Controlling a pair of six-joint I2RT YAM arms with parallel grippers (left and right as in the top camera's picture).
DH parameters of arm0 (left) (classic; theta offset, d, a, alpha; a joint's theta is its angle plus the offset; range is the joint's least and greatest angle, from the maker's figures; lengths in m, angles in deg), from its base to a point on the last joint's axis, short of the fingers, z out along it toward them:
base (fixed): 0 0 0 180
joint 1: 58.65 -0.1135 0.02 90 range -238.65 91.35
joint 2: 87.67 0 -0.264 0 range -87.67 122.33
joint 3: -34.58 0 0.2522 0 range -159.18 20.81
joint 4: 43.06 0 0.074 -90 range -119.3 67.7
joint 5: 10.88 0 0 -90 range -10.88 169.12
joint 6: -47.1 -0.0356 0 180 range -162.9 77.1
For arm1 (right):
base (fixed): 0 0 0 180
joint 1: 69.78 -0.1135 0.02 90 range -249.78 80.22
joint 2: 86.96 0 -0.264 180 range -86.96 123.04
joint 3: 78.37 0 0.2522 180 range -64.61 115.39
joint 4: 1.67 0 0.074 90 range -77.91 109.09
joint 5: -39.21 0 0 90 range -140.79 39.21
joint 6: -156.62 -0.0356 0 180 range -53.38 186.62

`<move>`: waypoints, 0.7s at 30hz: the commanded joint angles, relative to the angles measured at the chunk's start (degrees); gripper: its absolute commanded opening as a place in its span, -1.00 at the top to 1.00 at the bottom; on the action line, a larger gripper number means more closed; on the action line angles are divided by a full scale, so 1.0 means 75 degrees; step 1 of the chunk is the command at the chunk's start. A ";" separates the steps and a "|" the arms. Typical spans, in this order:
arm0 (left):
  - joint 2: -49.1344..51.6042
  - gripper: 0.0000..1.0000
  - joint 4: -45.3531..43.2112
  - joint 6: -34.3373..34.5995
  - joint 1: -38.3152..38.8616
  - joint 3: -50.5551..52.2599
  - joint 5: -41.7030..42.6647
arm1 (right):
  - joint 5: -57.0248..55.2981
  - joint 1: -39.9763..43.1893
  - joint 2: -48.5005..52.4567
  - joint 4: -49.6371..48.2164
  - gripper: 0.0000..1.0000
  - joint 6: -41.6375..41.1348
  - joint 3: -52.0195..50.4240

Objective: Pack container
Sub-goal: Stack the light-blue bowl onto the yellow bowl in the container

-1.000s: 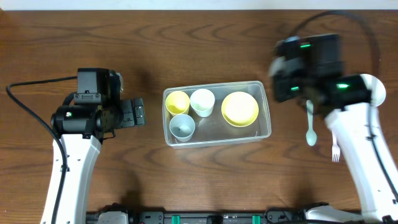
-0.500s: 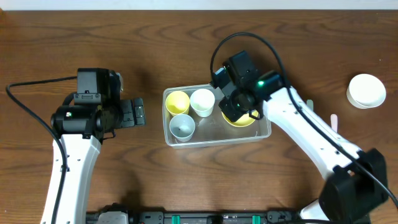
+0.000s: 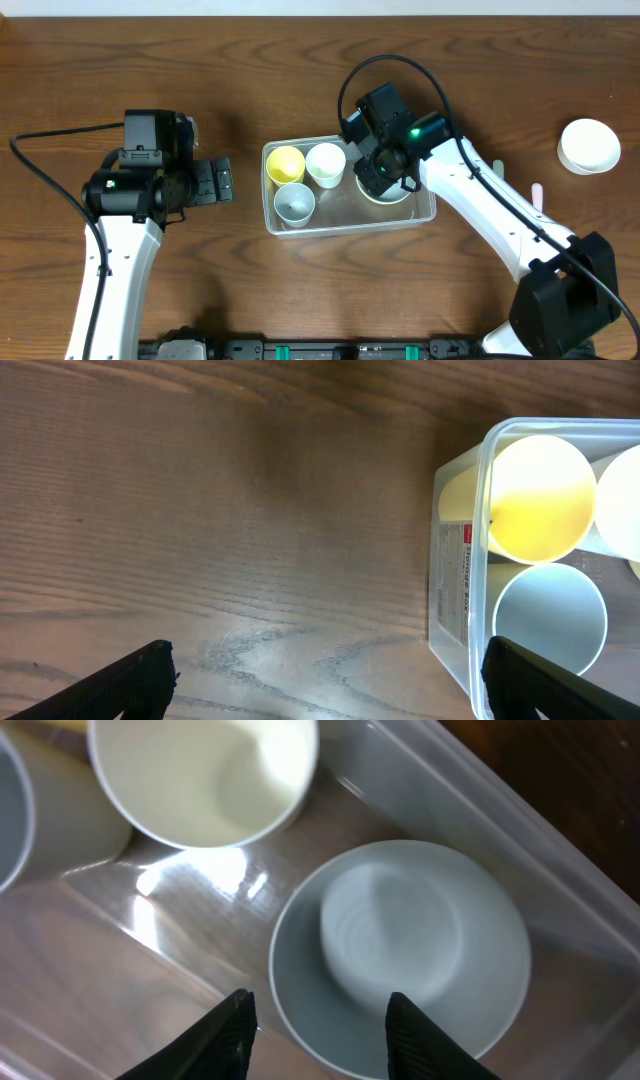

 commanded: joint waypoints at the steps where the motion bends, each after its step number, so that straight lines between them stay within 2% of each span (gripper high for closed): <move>1: -0.0026 -0.96 0.0012 0.0070 -0.0012 -0.0006 0.0082 | -0.0685 0.0157 -0.0023 -0.0041 0.13 -0.0495 0.0050; 4: -0.0026 -0.96 0.0012 0.0067 -0.0012 -0.0006 0.0082 | -0.1469 0.0574 -0.0221 -0.0038 0.10 -0.1151 0.0259; 7: -0.0026 -0.96 0.0012 0.0067 -0.0012 -0.0006 0.0082 | -0.1696 0.1463 -0.0527 -0.0055 0.02 -0.1521 0.0679; 10: -0.0026 -0.96 0.0009 0.0067 -0.0012 -0.0006 0.0082 | -0.1658 0.2602 -0.0667 -0.0192 -0.25 -0.1676 0.1148; 17: -0.0026 -0.96 0.0009 0.0067 -0.0012 -0.0006 0.0082 | -0.1224 0.5356 -0.0530 -0.1081 -0.24 -0.1588 0.1443; 21: -0.0026 -0.96 0.0009 0.0070 -0.0012 -0.0006 0.0082 | -0.0758 0.6429 -0.0023 -0.1119 -0.28 -0.1416 0.1440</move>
